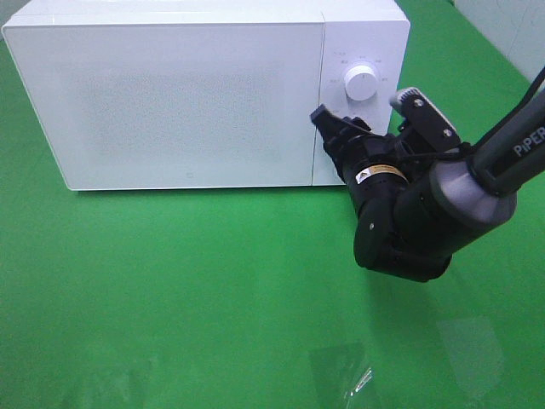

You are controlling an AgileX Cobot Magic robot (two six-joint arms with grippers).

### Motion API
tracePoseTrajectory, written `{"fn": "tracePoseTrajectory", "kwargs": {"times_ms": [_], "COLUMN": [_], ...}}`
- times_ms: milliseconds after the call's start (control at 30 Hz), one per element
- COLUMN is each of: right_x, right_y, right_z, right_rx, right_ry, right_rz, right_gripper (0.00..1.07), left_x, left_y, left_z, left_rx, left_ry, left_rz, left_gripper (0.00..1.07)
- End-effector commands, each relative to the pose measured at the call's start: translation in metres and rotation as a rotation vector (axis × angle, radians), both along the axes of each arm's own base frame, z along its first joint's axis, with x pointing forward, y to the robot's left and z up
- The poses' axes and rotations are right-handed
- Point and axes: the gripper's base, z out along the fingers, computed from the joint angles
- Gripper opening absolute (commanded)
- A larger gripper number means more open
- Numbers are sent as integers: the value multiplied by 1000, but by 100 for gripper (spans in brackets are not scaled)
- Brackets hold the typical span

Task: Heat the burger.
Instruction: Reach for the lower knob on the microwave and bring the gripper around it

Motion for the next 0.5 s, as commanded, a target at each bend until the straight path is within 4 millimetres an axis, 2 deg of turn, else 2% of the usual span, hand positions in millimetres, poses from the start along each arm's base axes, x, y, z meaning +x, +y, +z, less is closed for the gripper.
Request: {"fn": "tracePoseTrajectory", "kwargs": {"times_ms": [33,100,133,167,200,233,367,500], "right_x": [5,5,5,5,5,4,4,4], "right_y": [13,14,14,15,15,16,17,17], "right_z": [14,14,14,14,14,13,12,12], "right_rx": [268,473,473,596,596,684,795,800], "right_ry": [-82,-73,-73,-66,-66,-47,-22,-22], "right_rz": [82,84,84,90,90,91,81,82], "right_gripper": [0,0,0,0,0,0,0,0], "left_x": [-3,-3,-3,-3,-3,-3,-3,-3], "left_y": [0,0,0,0,0,0,0,0], "left_z": [0,0,0,0,0,0,0,0], "left_rx": [-6,-6,-6,-6,-6,-6,-6,-6], "left_ry": [-28,-28,-28,-28,-28,-28,-28,-28], "left_rz": [3,3,3,3,3,3,3,3], "left_gripper": [100,100,100,100,100,100,100,100]}}
